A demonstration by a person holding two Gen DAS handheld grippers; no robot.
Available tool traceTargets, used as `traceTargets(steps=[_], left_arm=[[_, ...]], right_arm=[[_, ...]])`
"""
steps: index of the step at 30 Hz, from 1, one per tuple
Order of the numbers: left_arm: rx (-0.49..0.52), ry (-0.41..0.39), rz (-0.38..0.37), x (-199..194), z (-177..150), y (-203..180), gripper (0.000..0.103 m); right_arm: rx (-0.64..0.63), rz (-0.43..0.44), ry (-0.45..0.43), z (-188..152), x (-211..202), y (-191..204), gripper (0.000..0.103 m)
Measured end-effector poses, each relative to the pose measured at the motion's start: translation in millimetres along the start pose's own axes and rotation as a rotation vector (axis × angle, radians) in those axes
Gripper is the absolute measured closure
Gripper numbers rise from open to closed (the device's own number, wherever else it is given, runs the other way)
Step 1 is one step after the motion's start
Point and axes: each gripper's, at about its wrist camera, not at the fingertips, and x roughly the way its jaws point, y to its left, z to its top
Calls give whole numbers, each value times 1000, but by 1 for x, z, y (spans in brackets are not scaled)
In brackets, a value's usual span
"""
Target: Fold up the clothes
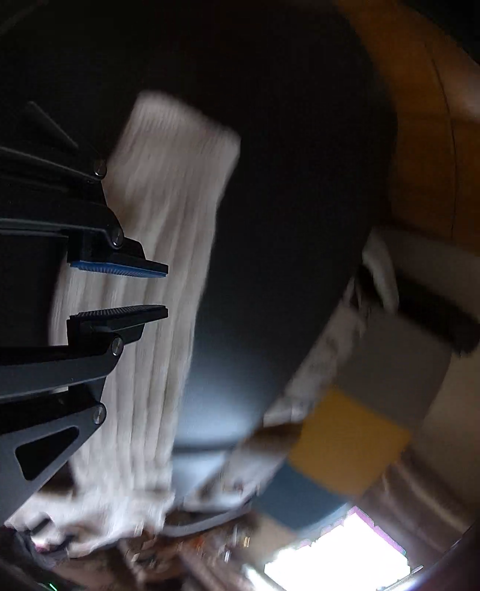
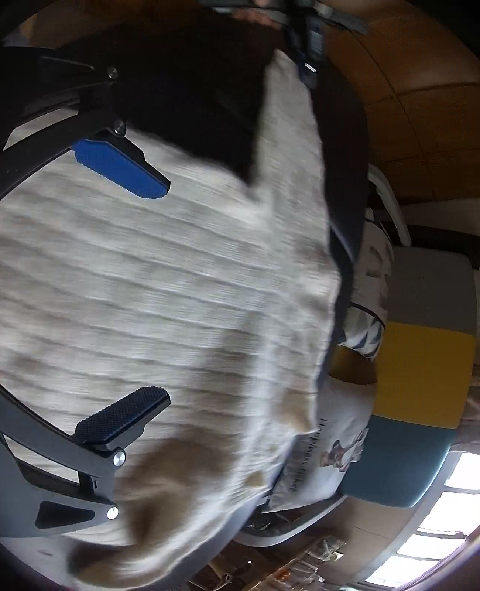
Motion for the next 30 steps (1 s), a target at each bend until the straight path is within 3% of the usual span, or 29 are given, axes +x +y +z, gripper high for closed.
traceTargets(steps=[5, 11, 15, 18, 21, 25, 30], left_arm=[[-70, 23, 18, -2, -13, 42, 89], [-240, -25, -29, -12, -30, 85, 100], [-267, -24, -10, -10, -21, 95, 101], [-253, 1, 10, -11, -15, 89, 102], [-241, -10, -21, -25, -15, 78, 89], [-89, -21, -169, -53, -31, 32, 89], [276, 42, -331, -73, -81, -79, 88]], right_arm=[[84, -33, 120, 35, 66, -11, 0], [173, -83, 116, 58, 87, 6, 0], [203, -108, 108, 69, 93, 15, 0], [190, -71, 117, 71, 89, 14, 0], [185, 39, 46, 60, 51, 2, 0], [259, 215, -81, 9, -36, -41, 0], [397, 188, -56, -106, -122, -106, 0]])
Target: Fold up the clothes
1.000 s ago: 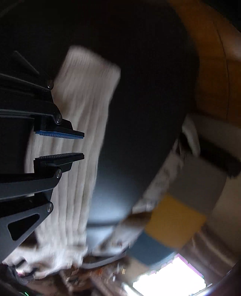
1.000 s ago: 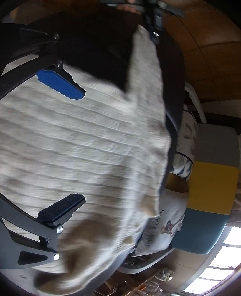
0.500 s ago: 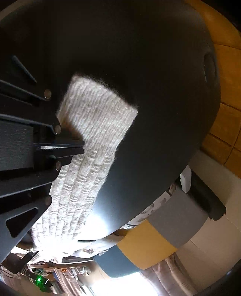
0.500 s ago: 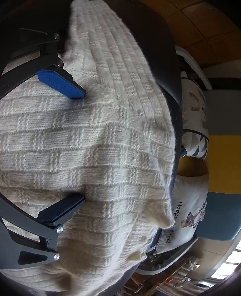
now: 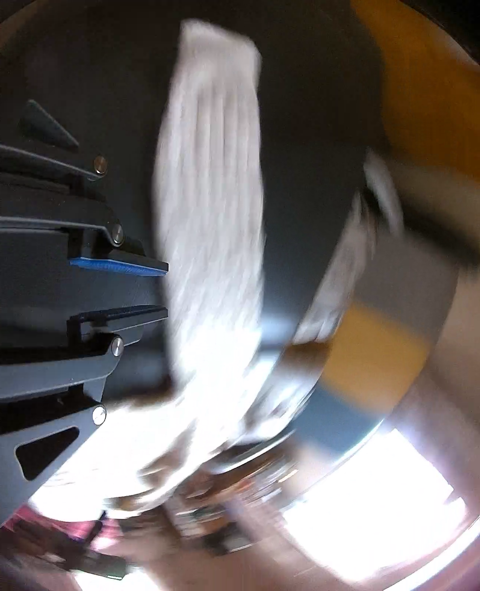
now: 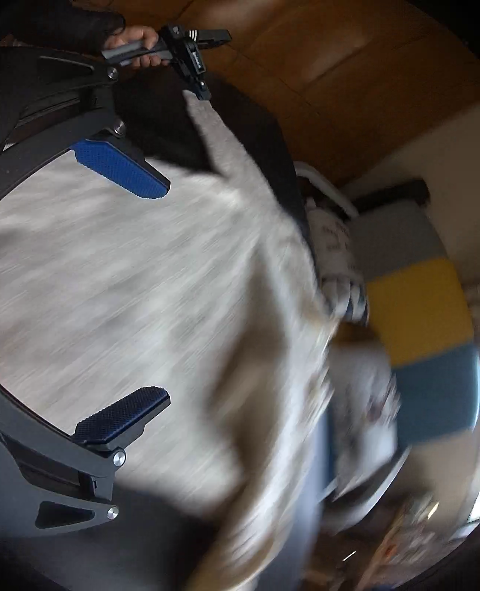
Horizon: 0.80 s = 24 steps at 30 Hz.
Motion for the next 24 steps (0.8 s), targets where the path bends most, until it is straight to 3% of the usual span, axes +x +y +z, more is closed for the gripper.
traceTargets(steps=[3, 7, 10, 15, 17, 22, 24], left_arm=[[225, 69, -80, 16, -26, -87, 88], [490, 177, -164, 41, -72, -201, 88], [558, 261, -134, 70, -97, -239, 88], [566, 313, 15, 111, -112, -247, 88], [523, 312, 10, 118, -105, -240, 85], [667, 283, 76, 122, -121, -254, 85], [643, 289, 63, 122, -119, -251, 85]], right_arm=[[57, -45, 28, -55, -40, -36, 0], [115, -16, 75, -111, -55, -58, 0], [134, 81, 79, -129, -54, -57, 0], [148, 264, 56, -135, -43, -49, 0], [171, 288, 55, -132, -33, -51, 0], [218, 346, 30, -115, -5, -53, 0], [215, 349, 35, -107, 4, -48, 0]])
